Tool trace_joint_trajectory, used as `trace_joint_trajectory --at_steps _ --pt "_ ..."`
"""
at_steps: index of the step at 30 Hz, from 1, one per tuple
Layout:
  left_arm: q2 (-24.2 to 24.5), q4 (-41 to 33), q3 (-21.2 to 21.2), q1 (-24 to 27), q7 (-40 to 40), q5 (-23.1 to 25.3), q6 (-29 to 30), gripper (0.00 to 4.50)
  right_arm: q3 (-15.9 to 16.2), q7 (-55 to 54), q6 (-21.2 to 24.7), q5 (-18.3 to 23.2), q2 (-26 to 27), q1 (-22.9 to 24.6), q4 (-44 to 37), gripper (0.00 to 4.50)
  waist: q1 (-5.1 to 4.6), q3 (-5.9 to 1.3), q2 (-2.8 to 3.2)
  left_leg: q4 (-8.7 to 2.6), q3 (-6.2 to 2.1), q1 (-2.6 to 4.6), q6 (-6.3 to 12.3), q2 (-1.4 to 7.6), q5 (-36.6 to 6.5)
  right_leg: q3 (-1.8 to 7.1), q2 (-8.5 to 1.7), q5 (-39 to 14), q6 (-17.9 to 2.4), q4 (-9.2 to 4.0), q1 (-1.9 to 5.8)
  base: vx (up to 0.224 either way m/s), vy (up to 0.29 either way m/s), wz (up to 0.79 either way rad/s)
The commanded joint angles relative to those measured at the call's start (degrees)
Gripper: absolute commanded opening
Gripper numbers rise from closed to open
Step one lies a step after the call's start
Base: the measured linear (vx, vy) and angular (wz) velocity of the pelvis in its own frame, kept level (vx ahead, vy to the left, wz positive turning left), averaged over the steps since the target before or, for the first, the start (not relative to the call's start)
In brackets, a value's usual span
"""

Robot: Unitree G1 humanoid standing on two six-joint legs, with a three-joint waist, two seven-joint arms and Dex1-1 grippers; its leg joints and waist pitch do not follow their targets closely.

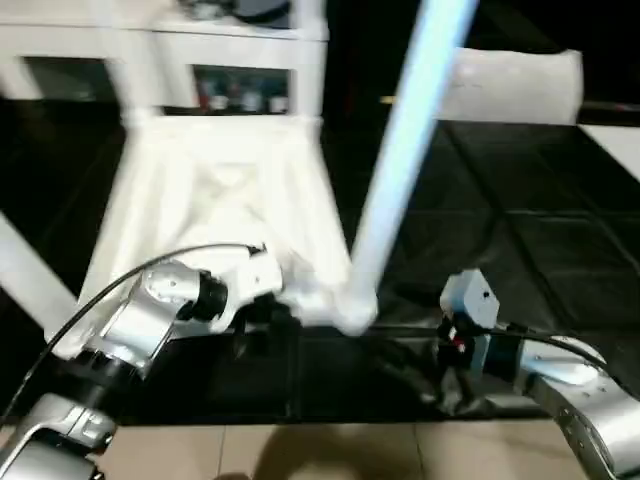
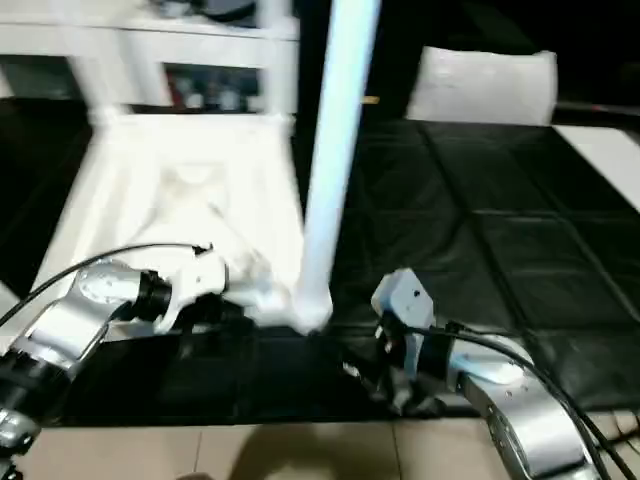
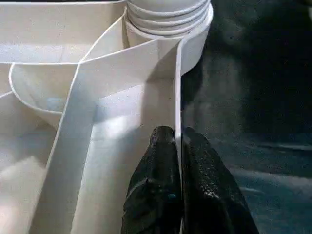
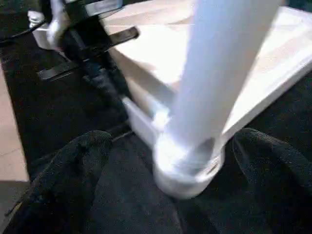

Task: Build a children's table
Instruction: Rotate table base

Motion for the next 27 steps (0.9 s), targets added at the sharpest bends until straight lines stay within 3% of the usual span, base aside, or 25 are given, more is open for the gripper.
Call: trace_joint_trajectory --at_steps 1,6,11,12,13,14,19,21,26,27 --pt "-0.78 -0.41 -2.21 0.54 -1.54 -0.82 -0.66 0.03 -1.29 -0.59 0.73 0.11 -0.01 -0.50 0.64 4.50 -0.02 -2.68 0.24 -5.01 -0.84 0.23 2.84 4.32 -5.56 2.50 -5.07 -5.33 -14.48 -3.92 2.27 0.000 0.000 0.00" --pt "-1.45 3.71 -1.38 -1.35 1.14 1.84 -4.46 0.03 -1.60 -0.54 0.51 -0.11 -0.16 -0.80 1.51 4.50 0.01 -2.50 -0.12 -5.19 -0.64 0.28 2.10 4.23 -7.84 2.53 -5.05 -9.45 -13.05 -4.40 2.07 0.000 0.000 0.00" --pt "-2.70 3.97 0.09 -2.21 1.34 -0.22 -2.22 0.03 -1.44 -0.46 0.38 -0.08 -0.41 -0.90 1.72 4.50 0.09 -2.47 -0.10 -5.36 -0.61 0.23 1.14 4.32 -9.22 2.60 -5.16 -12.75 -11.59 -4.57 1.92 0.000 0.000 0.00" --pt "-2.87 3.41 0.28 -2.16 0.93 -0.86 -2.16 0.57 -1.36 -0.43 0.22 -0.20 -0.51 -0.81 1.87 4.50 0.09 -2.44 -0.12 -5.41 -0.66 0.15 1.07 4.31 -9.41 2.61 -5.17 -13.19 -11.35 -4.63 1.92 0.000 0.000 0.00" --pt "-3.08 2.60 0.44 -1.96 0.63 -1.51 -1.25 0.57 -1.36 -0.39 0.13 -0.22 -0.54 -0.69 1.95 4.50 0.10 -2.53 -0.16 -5.35 -0.65 0.10 1.04 4.29 -9.08 2.64 -5.24 -12.76 -11.29 -4.59 1.98 0.000 0.000 0.00" --pt "-3.23 1.92 0.43 -1.70 0.33 -1.84 -0.59 0.57 -1.37 -0.39 0.05 -0.26 -0.53 -0.56 1.98 4.50 0.17 -2.53 0.17 -5.31 -0.66 0.10 0.97 4.24 -8.90 2.63 -5.23 -12.37 -11.44 -4.51 1.94 0.000 0.000 0.00" --pt "-4.01 1.59 0.05 -1.21 1.14 -0.82 -0.30 0.90 -1.45 -0.43 -0.05 -0.22 -0.45 0.20 1.71 4.50 0.04 -3.01 -0.02 -4.82 -0.53 -0.12 2.61 4.15 -4.23 2.47 -5.00 -2.37 -13.52 -3.70 2.38 0.000 0.000 0.00" --pt "-4.15 2.16 -0.22 -1.45 1.02 -0.56 -0.61 0.90 -1.43 -0.37 -0.08 -0.24 -0.52 0.38 1.71 4.50 -0.02 -2.96 -0.15 -4.77 -0.49 -0.26 3.18 4.09 -3.68 2.44 -5.05 -1.56 -13.76 -3.70 2.50 0.000 0.000 0.00" --pt "-4.20 3.89 -1.17 -2.83 1.29 0.63 -0.86 0.90 -1.34 -0.24 -0.25 -0.45 -0.75 0.41 1.91 4.50 -0.07 -2.66 -0.05 -5.06 -0.45 0.00 2.30 4.25 -7.09 2.50 -5.01 -8.44 -12.96 -4.38 2.20 0.000 0.000 0.00" --pt "-3.82 4.37 -1.64 -3.27 0.61 1.06 -1.03 0.90 -1.28 -0.23 -0.39 -0.57 -0.76 0.37 2.03 4.50 -0.05 -2.61 0.18 -5.18 -0.55 0.03 1.99 4.33 -7.57 2.51 -5.04 -9.15 -12.74 -4.41 2.16 0.000 0.000 0.00"
